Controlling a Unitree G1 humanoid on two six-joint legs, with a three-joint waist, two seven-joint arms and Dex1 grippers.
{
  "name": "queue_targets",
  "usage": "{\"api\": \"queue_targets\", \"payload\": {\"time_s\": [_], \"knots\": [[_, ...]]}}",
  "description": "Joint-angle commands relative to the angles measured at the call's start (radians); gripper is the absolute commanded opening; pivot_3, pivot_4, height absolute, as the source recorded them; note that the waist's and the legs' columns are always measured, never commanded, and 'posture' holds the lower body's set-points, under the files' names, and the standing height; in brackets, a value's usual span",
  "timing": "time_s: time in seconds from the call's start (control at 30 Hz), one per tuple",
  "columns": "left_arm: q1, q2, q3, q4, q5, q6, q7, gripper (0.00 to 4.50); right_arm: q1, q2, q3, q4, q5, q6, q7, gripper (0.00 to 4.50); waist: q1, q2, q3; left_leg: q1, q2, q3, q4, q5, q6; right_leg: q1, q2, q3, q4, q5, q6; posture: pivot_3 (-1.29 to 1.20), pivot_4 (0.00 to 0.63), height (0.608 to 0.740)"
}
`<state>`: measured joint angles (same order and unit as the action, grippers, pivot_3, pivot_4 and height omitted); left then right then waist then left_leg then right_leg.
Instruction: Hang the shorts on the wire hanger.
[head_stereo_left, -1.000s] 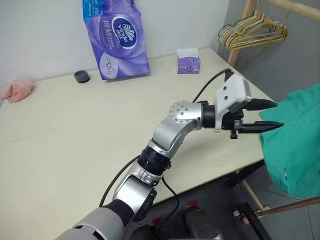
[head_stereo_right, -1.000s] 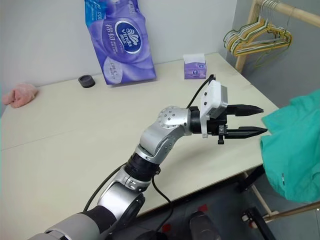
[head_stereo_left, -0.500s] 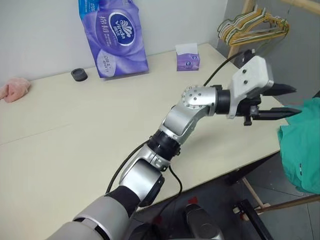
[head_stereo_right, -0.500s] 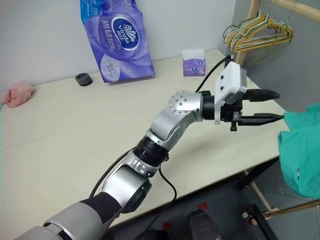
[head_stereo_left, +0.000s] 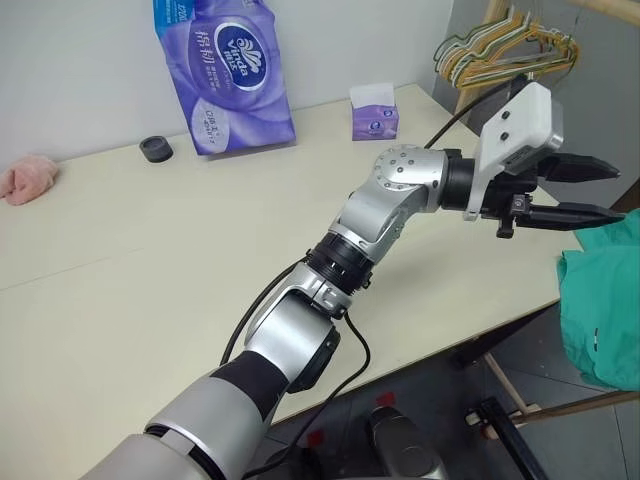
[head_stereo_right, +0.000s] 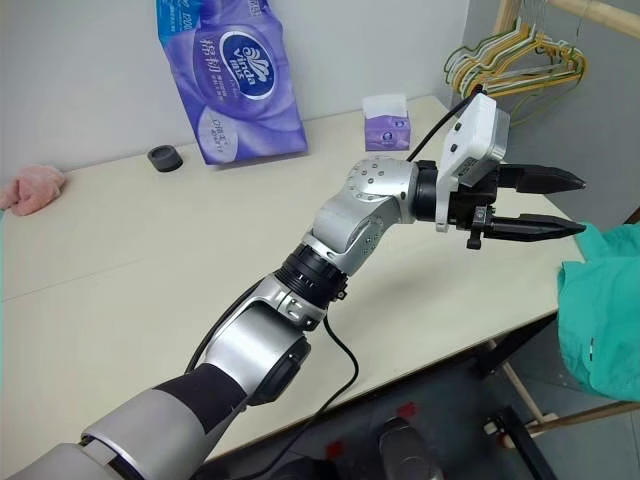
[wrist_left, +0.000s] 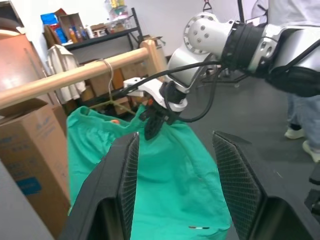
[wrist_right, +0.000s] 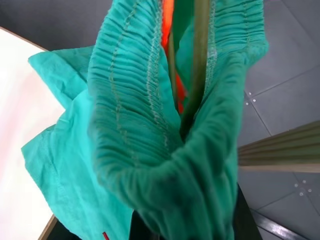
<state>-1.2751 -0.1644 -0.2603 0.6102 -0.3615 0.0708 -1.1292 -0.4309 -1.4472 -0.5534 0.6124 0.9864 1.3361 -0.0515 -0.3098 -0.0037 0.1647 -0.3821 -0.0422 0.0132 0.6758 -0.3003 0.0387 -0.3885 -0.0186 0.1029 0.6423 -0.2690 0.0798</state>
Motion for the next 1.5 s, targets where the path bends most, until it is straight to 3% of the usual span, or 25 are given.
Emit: {"api": "queue_targets", "payload": {"time_s": [0.03, 0.4, 0.53, 0.87, 1.07, 1.23, 1.4, 1.5], "knots": [[-0.065, -0.089, 0.037, -0.015, -0.039, 0.02, -0.006, 2.45, -0.031, 0.005, -0.029, -0.027, -0.07, 0.023, 0.044, 0.0, 0.0, 0.0, 0.0, 0.0, 0.0, 0.0, 0.0, 0.0, 0.0, 0.0, 0.0, 0.0, 0.0, 0.0, 0.0, -0.37, 0.167, 0.74], [-0.087, -0.091, 0.063, -0.025, -0.083, 0.074, -0.004, 2.45, -0.092, 0.049, -0.023, -0.059, -0.248, 0.041, 0.14, 0.0, -0.001, 0.0, 0.0, 0.0, 0.0, 0.0, 0.0, 0.0, 0.0, 0.0, 0.0, 0.0, 0.0, 0.0, 0.0, -0.37, 0.165, 0.74], [-0.088, -0.089, 0.063, -0.025, -0.079, 0.072, -0.005, 2.48, -0.103, 0.062, -0.032, -0.075, -0.298, 0.045, 0.163, 1.05, -0.001, 0.0, 0.0, 0.0, 0.0, 0.0, 0.0, 0.0, 0.0, 0.0, 0.0, 0.0, 0.001, 0.0, 0.001, -0.37, 0.161, 0.74], [-0.081, -0.085, 0.053, -0.027, -0.066, 0.065, -0.004, 2.48, -0.168, 0.098, -0.098, -0.224, -0.406, 0.109, 0.134, 4.47, 0.0, 0.001, 0.0, 0.0, 0.0, 0.0, 0.0, 0.0, 0.0, 0.0, -0.001, 0.0, 0.001, 0.0, 0.001, -0.35, 0.15, 0.74], [-0.066, -0.066, 0.046, -0.035, -0.046, 0.06, -0.003, 2.48, -0.18, 0.166, -0.163, -0.458, -0.525, 0.103, 0.034, 4.47, 0.004, 0.001, -0.001, 0.0, 0.0, -0.001, 0.0, 0.0, 0.0, -0.001, -0.001, 0.0, 0.002, 0.0, 0.001, -0.34, 0.141, 0.74], [-0.029, -0.032, 0.041, -0.046, -0.022, 0.079, 0.011, 2.48, -0.115, 0.324, -0.175, -0.827, -0.603, 0.039, -0.021, 4.47, 0.006, 0.002, -0.001, -0.001, 0.0, -0.002, 0.001, 0.0, -0.001, -0.001, -0.001, 0.001, 0.003, 0.001, 0.002, -0.33, 0.132, 0.74], [0.066, 0.04, 0.019, -0.097, 0.047, 0.095, 0.064, 2.48, 0.024, 0.473, -0.036, -1.22, -0.647, -0.131, -0.007, 4.47, 0.011, 0.005, -0.003, -0.001, 0.0, -0.004, 0.002, 0.0, -0.001, -0.001, -0.001, 0.0, 0.003, 0.001, 0.003, -0.3, 0.13, 0.74], [0.142, 0.093, 0.011, -0.16, 0.109, 0.107, 0.131, 2.48, 0.072, 0.573, 0.056, -1.333, -0.668, -0.21, -0.013, 4.47, 0.012, 0.006, -0.003, 0.0, 0.001, -0.005, 0.002, 0.0, -0.002, -0.001, -0.002, 0.0, 0.005, 0.002, 0.004, -0.29, 0.13, 0.74]]}}
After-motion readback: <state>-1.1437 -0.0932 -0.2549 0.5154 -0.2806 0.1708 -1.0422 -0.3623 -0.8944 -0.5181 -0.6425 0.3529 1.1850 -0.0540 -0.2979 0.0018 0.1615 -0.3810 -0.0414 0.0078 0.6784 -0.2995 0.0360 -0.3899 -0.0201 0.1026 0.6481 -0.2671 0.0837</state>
